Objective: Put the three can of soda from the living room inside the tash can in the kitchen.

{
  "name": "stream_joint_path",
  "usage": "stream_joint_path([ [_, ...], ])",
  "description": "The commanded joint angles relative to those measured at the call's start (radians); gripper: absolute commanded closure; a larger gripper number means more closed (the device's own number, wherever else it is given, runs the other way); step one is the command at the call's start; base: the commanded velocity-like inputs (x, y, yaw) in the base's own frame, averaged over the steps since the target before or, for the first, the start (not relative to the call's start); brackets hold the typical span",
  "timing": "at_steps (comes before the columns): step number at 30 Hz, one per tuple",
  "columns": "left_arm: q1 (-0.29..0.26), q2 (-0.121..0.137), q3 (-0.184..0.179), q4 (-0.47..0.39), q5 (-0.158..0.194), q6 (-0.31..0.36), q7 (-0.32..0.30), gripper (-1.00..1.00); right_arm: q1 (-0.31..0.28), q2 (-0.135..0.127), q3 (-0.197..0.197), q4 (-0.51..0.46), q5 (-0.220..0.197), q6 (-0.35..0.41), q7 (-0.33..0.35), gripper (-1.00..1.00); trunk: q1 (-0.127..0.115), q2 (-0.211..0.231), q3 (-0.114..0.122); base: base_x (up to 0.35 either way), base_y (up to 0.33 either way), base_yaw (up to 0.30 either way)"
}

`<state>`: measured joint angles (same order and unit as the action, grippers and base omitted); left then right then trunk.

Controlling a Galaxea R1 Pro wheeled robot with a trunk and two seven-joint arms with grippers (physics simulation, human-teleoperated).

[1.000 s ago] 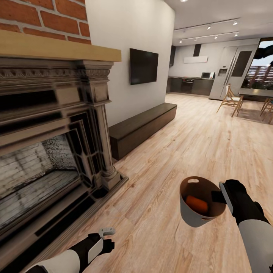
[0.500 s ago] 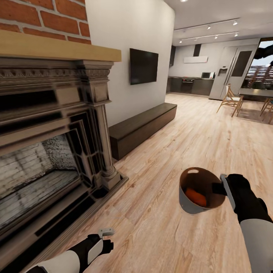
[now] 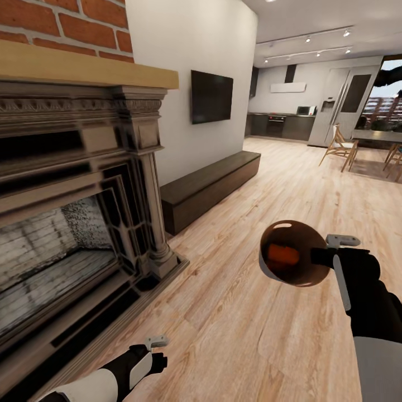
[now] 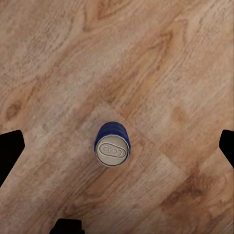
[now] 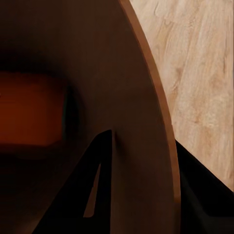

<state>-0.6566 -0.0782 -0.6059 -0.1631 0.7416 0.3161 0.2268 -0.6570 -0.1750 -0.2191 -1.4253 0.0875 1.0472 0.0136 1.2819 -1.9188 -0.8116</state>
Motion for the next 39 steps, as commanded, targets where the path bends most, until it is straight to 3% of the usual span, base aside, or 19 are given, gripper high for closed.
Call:
stream_joint_path([
  [1, 0.0, 0.0, 0.0, 0.0, 0.0, 0.0, 0.0, -1.0, 0.0, 0.0, 0.001, -0.001, -0.014, 0.0, 0.004, 1.0, 0.004, -0.007, -0.003, 0.0, 0.0, 0.0],
  [39, 0.005, 0.002, 0.0, 0.005, 0.001, -0.003, -0.012, -1.0, 0.002, 0.002, 0.012, 0.008, -0.01, 0.0, 0.003, 1.0, 0.15, -0.273, -0.122, 0.0, 0.0, 0.0],
])
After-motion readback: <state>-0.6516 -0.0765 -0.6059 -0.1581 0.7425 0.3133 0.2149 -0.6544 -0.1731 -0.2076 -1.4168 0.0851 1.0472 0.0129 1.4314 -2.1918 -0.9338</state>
